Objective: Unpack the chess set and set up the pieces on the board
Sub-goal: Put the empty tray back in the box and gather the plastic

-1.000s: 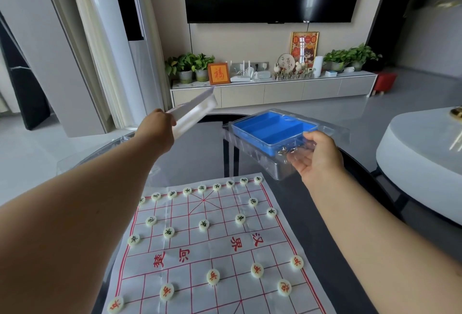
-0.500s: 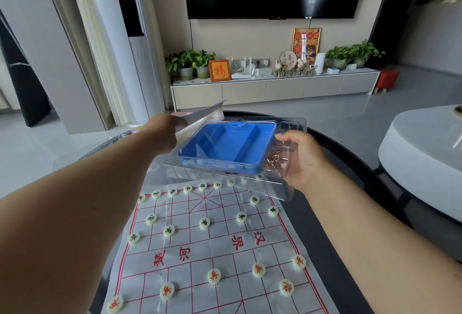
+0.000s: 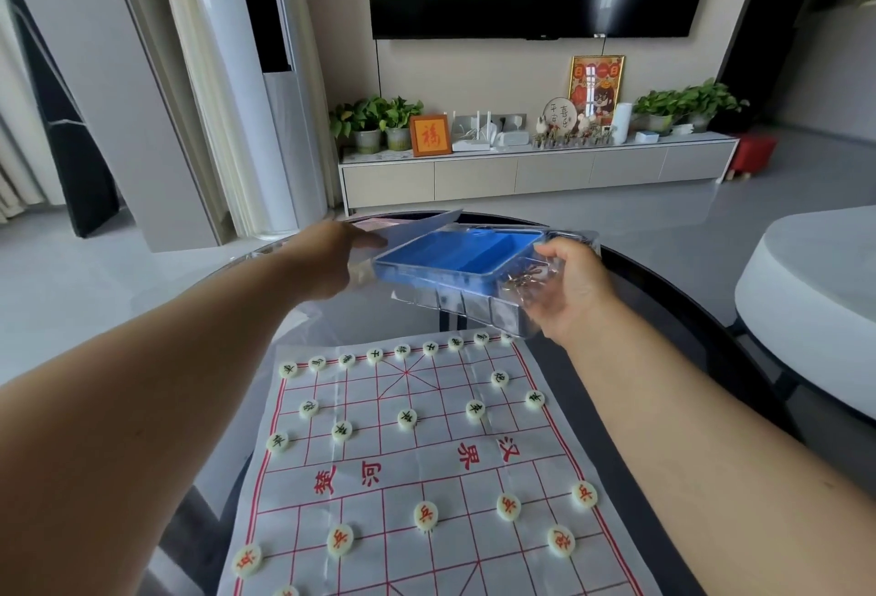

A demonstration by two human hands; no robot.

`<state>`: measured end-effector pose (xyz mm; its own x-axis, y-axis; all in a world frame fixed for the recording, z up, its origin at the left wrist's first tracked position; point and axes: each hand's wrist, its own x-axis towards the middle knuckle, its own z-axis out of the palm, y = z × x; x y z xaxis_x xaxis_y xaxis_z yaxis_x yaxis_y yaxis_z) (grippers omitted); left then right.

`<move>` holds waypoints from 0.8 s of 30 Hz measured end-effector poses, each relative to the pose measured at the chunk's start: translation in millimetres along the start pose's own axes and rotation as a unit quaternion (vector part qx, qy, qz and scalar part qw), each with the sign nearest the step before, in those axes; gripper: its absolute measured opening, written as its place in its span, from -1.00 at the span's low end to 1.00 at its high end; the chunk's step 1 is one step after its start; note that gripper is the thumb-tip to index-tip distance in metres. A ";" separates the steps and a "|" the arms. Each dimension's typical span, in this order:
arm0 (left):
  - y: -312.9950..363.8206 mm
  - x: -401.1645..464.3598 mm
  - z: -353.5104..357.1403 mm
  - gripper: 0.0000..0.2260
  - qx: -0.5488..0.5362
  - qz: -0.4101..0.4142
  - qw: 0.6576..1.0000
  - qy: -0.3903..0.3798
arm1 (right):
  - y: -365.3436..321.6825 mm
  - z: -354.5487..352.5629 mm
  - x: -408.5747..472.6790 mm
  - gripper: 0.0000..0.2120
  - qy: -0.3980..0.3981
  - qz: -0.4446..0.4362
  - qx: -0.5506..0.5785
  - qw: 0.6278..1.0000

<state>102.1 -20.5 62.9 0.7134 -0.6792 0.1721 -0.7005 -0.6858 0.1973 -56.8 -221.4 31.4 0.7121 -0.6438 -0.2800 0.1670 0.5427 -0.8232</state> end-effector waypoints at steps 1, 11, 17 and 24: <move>0.8 -2.5 -0.7 -0.34 0.006 0.004 1.000 -0.001 | 0.3 1.4 0.3 -0.86 0.005 0.000 0.003 1.000; -13.8 -14.4 -3.2 -0.31 -0.007 0.005 1.000 0.001 | -1.2 5.5 -9.2 -0.77 0.040 0.045 0.023 0.998; -7.4 -18.3 -5.9 -0.33 0.019 0.021 1.000 0.006 | 4.4 13.8 -9.1 -0.69 0.069 -0.002 0.045 0.997; 3.5 -17.0 -8.1 -0.43 -0.024 0.047 0.998 0.019 | 16.5 23.6 -21.8 -0.97 0.103 -0.028 0.030 0.994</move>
<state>87.6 -9.2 68.4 0.6461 -0.7284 0.2282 -0.7629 -0.6064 0.2242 -53.5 -185.6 35.6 0.5460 -0.7680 -0.3348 0.2481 0.5299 -0.8110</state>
